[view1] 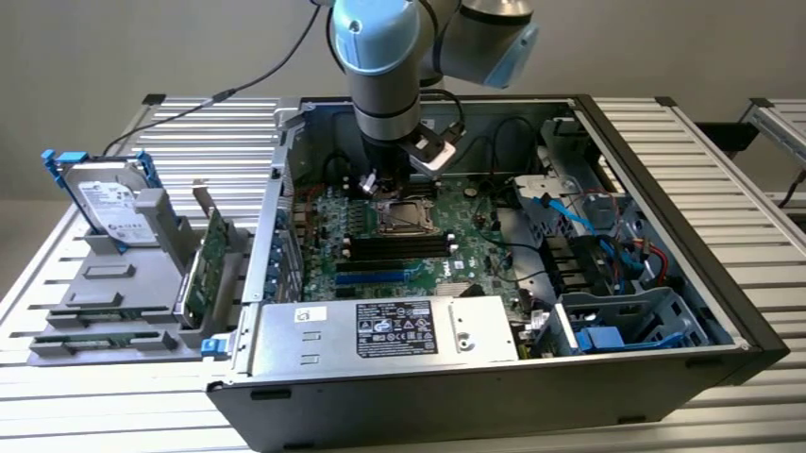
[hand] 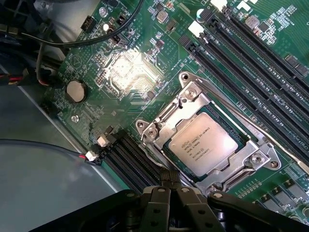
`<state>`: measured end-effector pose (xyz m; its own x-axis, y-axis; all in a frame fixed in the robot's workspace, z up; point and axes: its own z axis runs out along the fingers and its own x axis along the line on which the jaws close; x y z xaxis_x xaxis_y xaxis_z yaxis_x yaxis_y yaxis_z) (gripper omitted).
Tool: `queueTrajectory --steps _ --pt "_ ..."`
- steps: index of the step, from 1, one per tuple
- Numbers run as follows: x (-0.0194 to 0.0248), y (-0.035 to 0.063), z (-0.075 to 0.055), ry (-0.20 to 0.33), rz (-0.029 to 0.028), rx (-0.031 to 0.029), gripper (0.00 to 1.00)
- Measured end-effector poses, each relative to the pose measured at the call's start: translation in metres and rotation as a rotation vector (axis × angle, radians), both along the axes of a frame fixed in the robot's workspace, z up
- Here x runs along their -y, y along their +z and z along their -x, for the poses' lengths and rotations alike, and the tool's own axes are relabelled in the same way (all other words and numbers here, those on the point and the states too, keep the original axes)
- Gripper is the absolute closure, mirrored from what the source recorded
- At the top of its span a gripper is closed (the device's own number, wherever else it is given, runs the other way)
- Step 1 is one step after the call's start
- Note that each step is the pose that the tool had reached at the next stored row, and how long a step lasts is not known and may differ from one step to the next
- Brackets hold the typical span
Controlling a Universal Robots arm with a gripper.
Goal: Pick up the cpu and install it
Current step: 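Install the first cpu locking lever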
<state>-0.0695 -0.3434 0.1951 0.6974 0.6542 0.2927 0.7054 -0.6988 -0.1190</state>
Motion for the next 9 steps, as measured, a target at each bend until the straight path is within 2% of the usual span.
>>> queueTrajectory --steps 9 --pt "-0.0021 0.0001 0.0 0.006 0.0009 0.0 0.89"
